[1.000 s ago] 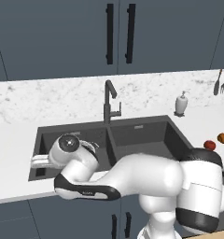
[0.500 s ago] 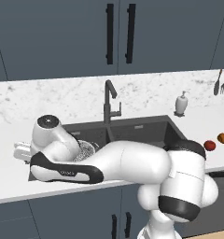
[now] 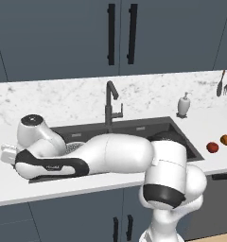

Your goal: Put the colander in the sink, put the peach, peach, apple in the colander, and turn on the sink faucet and pour water over the colander.

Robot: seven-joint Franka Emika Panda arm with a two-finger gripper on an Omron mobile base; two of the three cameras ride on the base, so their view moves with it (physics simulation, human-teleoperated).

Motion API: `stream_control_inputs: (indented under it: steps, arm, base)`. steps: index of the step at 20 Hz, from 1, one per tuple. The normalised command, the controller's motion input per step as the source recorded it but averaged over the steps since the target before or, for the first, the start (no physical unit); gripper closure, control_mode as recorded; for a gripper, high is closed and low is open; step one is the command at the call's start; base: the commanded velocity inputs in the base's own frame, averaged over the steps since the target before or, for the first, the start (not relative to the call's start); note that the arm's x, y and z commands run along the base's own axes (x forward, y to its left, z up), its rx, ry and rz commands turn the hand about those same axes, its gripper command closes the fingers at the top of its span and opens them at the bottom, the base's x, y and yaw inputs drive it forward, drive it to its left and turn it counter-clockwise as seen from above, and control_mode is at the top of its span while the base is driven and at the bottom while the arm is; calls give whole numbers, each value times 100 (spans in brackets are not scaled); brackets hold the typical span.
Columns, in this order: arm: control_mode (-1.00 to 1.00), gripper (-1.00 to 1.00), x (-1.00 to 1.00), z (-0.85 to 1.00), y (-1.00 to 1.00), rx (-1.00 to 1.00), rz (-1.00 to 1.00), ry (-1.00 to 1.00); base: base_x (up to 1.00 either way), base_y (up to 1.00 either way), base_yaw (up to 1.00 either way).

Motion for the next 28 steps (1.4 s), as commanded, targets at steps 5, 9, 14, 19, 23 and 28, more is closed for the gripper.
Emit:
stream_control_inputs:
  steps: [5,9,14,19,23,28]
  arm:
    - [-100,-100,14,-6,38,-3,-9,6]
    - [-100,-100,20,-9,36,0,-3,14]
    - [-100,-100,18,-18,41,0,0,13]
    - [-100,-100,33,-17,47,-1,0,5]
    - [-100,-100,25,-20,40,-3,0,0]
    - [-100,-100,8,-32,34,-5,0,0]
  base:
    - [0,0,0]
    - [0,0,0]
    - [0,0,0]
    - [0,0,0]
    - [0,0,0]
    - [0,0,0]
